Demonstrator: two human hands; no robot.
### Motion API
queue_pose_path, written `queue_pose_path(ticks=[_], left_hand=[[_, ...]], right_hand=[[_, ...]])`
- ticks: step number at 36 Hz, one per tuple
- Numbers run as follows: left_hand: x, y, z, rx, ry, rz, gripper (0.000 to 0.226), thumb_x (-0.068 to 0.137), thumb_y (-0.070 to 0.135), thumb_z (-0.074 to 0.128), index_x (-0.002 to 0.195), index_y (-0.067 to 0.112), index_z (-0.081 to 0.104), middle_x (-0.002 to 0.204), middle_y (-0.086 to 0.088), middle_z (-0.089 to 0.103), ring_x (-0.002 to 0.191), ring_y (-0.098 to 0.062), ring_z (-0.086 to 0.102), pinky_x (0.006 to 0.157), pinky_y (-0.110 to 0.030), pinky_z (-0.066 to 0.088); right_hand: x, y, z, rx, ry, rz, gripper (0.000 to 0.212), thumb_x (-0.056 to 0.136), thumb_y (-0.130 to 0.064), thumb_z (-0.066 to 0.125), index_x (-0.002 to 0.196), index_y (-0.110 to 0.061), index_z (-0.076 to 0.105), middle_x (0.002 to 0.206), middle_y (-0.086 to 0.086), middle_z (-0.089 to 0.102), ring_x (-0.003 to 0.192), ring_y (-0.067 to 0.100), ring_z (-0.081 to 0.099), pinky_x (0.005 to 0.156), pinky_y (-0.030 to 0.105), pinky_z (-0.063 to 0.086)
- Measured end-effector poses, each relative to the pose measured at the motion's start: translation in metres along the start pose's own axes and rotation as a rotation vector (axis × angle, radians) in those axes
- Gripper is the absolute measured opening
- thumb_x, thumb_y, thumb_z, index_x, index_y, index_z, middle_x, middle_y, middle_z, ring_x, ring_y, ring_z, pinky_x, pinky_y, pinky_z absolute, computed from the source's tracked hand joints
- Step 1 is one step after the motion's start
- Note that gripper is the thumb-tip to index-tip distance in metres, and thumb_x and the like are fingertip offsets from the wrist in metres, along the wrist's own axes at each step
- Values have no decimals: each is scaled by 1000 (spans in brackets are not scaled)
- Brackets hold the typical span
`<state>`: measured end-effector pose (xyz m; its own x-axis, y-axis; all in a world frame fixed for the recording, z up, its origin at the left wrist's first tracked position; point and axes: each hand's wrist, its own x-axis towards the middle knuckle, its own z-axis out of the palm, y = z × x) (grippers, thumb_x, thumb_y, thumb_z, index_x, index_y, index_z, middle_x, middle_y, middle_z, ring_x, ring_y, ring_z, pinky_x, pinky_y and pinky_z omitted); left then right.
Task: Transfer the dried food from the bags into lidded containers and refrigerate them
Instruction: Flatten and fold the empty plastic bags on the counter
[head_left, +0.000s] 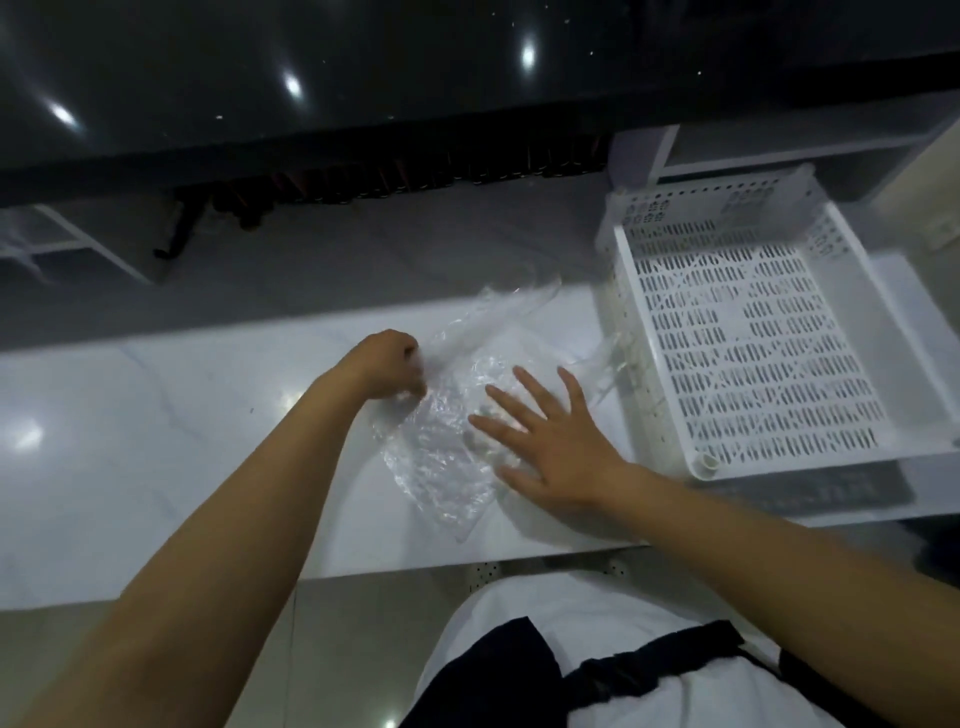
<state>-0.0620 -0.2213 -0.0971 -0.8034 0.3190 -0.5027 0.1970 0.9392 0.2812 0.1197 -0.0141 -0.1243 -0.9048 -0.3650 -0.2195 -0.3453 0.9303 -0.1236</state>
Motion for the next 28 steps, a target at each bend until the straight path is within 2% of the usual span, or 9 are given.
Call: queue_pose_path(ticks=[3,6,12,14,16,19,23,26,28], left_hand=[[-12,0,-3,-63,33,8,26,79,16,78,72,21,53,81,-1,57,68,-18,51,56,-30,39],[-32,8,-6,-188,51,17,18,81,9,73,91,22,66,87,-1,64,75,-22,63,71,-40,57],[-87,42,18,-84,60,99,68,81,15,70,141,38,49,99,9,63,89,-18,62,82,-37,57],[-98,50,36,44,16,129,73,83,19,66,147,44,40,105,10,65,93,-20,62,78,-33,53],[-105,55,57,176,5,156,77,88,19,60,153,45,26,117,4,66,101,-24,64,74,-32,48],[-110,58,81,294,-18,178,79,95,25,54,157,45,8,131,-6,57,106,-29,64,73,-32,44],[-118,60,100,214,-116,172,87,90,45,59,154,51,1,135,-9,42,109,-32,60,77,-36,46],[-120,61,106,139,-120,127,79,85,56,58,152,42,18,136,-8,39,110,-30,58,80,-35,45],[-121,63,107,30,-115,115,70,87,52,55,150,38,28,136,-5,41,108,-28,59,84,-36,50]], right_hand=[[-11,-11,6,87,-80,-28,72,91,-76,9,156,-46,5,167,-7,-8,152,24,-20,114,63,-17],[-17,-13,14,128,-139,-4,72,91,-77,9,155,-47,-6,165,-10,-16,150,20,-27,114,61,-20],[-14,-8,19,231,-126,-71,71,92,-77,17,156,-47,3,166,-10,-14,149,17,-28,113,58,-25],[-16,-4,13,293,-102,-84,67,95,-70,28,155,-42,20,168,-8,1,153,17,-17,117,57,-19],[-25,-4,5,364,-6,-84,56,98,-56,41,148,-32,43,162,-3,30,154,23,9,121,57,-1],[-44,-14,0,329,297,-170,34,91,-28,62,122,-16,69,124,1,69,121,28,57,110,54,35],[-55,-21,-9,392,631,-210,23,85,-14,65,105,-9,75,104,3,73,96,26,62,91,41,46],[-41,-20,-22,364,656,-139,29,87,-19,60,112,-11,73,118,5,70,108,29,59,96,44,43],[-26,-20,-23,327,449,13,44,96,-34,43,132,-18,63,145,7,55,135,31,44,112,52,30]])
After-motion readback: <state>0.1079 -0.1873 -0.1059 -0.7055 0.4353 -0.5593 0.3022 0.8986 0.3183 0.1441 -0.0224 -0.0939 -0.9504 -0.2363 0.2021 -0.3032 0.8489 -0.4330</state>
